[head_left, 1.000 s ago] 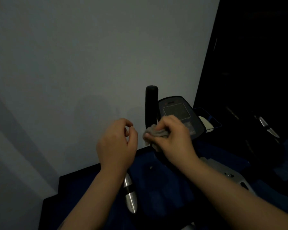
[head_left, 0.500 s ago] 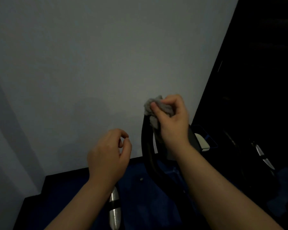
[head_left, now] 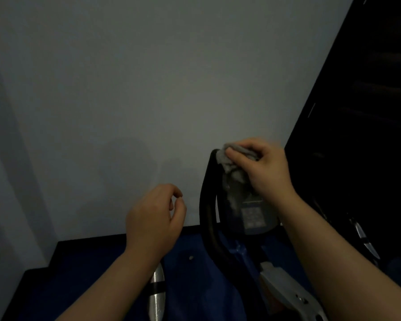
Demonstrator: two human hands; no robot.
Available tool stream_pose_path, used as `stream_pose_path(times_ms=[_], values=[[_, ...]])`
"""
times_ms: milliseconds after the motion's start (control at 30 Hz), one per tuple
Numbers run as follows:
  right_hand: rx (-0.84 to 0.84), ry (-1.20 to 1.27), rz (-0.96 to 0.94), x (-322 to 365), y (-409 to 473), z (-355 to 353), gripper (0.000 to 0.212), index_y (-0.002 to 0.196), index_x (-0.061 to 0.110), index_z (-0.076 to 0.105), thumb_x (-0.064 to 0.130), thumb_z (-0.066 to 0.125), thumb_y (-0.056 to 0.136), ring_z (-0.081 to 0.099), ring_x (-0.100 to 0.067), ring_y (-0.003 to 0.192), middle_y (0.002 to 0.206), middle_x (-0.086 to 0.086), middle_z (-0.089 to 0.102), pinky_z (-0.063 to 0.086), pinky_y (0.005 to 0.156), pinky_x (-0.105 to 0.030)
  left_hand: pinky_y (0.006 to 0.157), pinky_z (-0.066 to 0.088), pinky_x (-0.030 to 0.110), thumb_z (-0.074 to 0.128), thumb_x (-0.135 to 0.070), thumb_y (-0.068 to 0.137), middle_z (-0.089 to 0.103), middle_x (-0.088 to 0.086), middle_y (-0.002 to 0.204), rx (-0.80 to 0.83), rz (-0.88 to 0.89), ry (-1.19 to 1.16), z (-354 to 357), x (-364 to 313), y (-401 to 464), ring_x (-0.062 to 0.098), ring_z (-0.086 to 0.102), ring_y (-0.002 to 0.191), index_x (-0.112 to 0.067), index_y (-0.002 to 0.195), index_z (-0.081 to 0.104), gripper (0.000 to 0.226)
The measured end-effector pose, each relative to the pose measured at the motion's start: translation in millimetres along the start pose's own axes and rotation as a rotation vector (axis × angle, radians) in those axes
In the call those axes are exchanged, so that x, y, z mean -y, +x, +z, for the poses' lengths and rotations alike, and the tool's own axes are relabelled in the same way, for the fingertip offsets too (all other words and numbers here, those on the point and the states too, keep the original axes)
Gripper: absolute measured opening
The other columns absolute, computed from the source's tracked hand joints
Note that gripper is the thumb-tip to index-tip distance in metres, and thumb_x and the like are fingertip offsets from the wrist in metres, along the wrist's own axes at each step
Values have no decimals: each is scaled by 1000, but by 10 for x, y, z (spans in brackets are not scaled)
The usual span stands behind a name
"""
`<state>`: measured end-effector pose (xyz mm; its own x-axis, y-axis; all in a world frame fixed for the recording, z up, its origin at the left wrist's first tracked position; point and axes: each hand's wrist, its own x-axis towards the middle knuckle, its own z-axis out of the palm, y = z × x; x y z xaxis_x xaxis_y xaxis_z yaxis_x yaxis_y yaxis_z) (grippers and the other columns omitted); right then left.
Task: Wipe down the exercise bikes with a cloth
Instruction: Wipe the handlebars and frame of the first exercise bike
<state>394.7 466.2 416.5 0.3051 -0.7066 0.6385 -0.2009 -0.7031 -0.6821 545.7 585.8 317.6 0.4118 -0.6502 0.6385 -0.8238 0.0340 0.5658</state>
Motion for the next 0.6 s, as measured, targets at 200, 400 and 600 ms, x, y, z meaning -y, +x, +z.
stream_pose_path(times_ms=[200,400,600], values=[[-14,74,65,-64,-97,89,8,85,15,72,11,74,79,64,-8,79,84,-4,69,47,72,-16,44,30,14,64,-14,84,52,-10,64,12,-24,24,12,1,5,7,49,51,-22,82,62,8],[-232,351,126,-41,-249,280,8,84,12,64,7,70,82,65,-13,84,89,-6,66,51,75,-22,44,35,22,54,-23,84,54,-8,62,-10,-25,27,10,-4,34,8,50,52,-23,80,61,9],[-218,144,-76,-113,-595,366,18,78,13,63,0,74,75,56,-1,83,88,-2,55,43,76,-8,45,42,29,49,-25,83,53,-8,63,-30,-47,30,15,-43,22,11,50,54,-21,79,62,14]])
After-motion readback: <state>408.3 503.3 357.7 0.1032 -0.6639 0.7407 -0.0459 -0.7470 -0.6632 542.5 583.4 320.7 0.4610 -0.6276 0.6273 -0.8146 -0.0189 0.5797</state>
